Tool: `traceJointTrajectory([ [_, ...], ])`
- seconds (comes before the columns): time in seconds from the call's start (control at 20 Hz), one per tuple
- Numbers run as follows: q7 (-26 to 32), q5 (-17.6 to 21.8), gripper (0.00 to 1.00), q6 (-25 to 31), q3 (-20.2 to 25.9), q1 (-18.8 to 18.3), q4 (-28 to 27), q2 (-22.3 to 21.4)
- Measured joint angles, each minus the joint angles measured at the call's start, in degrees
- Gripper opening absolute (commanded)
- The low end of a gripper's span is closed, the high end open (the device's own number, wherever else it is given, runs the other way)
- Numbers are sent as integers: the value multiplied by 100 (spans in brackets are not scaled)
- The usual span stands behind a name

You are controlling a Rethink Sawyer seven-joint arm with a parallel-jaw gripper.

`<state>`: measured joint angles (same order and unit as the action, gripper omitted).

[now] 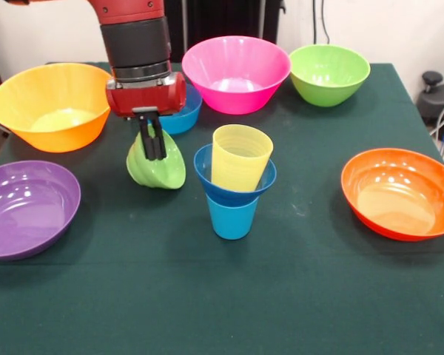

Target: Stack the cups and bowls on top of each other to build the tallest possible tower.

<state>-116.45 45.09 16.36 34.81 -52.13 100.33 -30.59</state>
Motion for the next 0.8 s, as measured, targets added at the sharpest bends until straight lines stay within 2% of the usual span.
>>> traceJointTrajectory([
  [0.8,0,1,0,227,-249,77,-446,78],
])
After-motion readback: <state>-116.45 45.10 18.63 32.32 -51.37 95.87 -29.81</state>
